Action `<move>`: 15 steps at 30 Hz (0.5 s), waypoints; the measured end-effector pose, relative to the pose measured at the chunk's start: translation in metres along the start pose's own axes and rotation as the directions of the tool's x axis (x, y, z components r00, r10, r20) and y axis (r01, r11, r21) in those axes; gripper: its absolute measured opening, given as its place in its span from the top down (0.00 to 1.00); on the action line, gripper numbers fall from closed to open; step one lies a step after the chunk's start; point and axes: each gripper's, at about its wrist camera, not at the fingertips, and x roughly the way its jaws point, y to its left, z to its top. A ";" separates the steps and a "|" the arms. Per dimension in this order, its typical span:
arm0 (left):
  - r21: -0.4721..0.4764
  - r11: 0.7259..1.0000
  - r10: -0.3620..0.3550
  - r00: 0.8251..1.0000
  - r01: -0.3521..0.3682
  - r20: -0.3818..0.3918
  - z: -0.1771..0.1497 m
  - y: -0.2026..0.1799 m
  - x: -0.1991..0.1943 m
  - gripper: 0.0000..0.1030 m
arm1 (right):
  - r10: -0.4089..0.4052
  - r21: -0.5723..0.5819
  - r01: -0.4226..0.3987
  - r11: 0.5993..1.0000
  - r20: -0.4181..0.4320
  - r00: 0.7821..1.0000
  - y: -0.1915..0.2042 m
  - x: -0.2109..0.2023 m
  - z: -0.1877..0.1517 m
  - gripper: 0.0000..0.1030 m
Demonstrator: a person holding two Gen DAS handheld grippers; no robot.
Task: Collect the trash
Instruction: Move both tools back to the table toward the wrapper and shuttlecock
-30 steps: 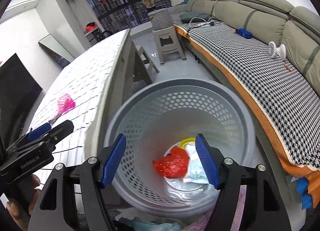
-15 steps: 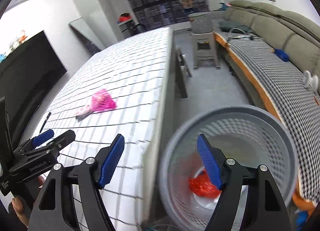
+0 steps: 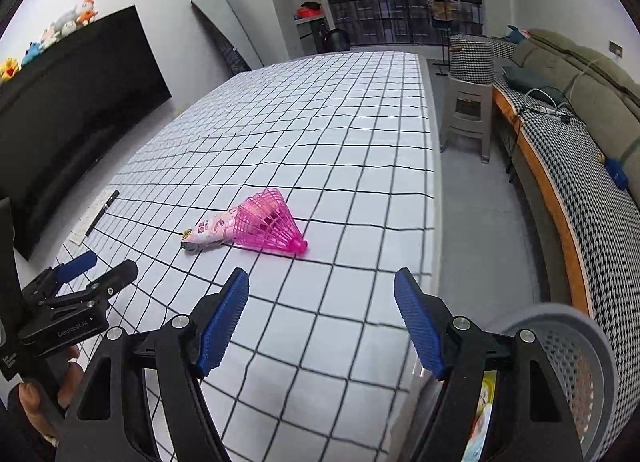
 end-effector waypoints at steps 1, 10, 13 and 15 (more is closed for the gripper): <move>-0.006 1.000 0.006 1.000 -0.006 -0.001 0.002 0.005 0.005 0.08 | -0.001 -0.009 0.001 1.000 -0.007 1.000 0.003 0.006 0.004 0.30; -0.019 0.999 0.030 0.999 -0.030 -0.010 0.013 0.025 0.042 0.08 | -0.015 -0.066 0.011 0.998 -0.051 0.999 0.013 0.047 0.026 0.30; -0.028 0.999 0.022 0.999 -0.023 -0.023 0.012 0.029 0.048 0.08 | -0.009 -0.078 0.003 0.997 -0.069 0.998 0.013 0.056 0.030 0.30; -0.031 0.999 0.021 0.999 -0.022 -0.031 0.011 0.030 0.050 0.08 | -0.007 -0.086 0.000 0.996 -0.080 0.997 0.013 0.063 0.032 0.30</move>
